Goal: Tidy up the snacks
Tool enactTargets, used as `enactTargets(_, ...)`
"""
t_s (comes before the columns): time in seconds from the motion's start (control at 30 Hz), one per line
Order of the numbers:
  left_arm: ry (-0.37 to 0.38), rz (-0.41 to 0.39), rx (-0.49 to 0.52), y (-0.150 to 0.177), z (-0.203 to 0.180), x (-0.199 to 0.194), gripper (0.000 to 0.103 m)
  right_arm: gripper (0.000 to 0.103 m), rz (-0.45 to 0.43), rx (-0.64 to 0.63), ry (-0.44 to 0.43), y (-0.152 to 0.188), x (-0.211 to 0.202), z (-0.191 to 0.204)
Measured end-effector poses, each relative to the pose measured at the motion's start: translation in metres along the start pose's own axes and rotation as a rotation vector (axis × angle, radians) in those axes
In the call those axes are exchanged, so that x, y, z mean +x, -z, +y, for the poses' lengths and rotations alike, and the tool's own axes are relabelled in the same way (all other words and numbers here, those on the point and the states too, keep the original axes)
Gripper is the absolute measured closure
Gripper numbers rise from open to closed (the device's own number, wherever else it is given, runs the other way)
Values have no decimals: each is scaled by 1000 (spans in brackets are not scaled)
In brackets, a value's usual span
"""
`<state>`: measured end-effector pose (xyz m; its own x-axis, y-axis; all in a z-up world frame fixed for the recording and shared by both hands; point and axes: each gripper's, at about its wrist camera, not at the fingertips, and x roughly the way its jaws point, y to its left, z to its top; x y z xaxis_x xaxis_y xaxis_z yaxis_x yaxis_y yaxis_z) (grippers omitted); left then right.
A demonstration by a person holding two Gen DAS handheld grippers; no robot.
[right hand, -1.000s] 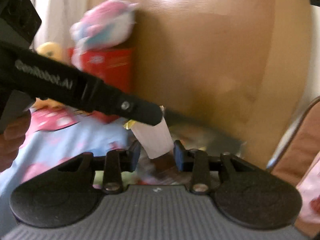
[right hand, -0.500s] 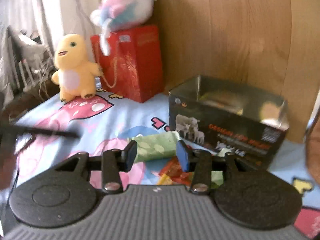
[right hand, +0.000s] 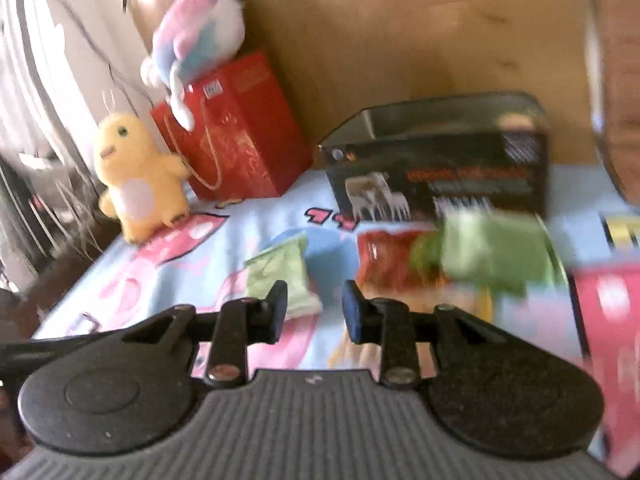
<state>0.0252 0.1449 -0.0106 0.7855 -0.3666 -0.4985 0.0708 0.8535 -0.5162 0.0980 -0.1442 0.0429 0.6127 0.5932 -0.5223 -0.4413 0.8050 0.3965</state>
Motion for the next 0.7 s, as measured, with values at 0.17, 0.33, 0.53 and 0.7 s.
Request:
enactTargets(0.17,-21,-22,71,3,-10,-1,49,69,-50,-83,38,20,-17,10)
enactTargets(0.33,9,-41,49,4,-5,-5,49,69,-43,-121,25,16,-7,16)
enactTargets(0.53,27,-89,57,5,-7,-12,49,52,3,-133,45,11,16,27)
enactTargets(0.7,34,-100,18,3,0,-14,49,12,61,-235,42,-9,72,56)
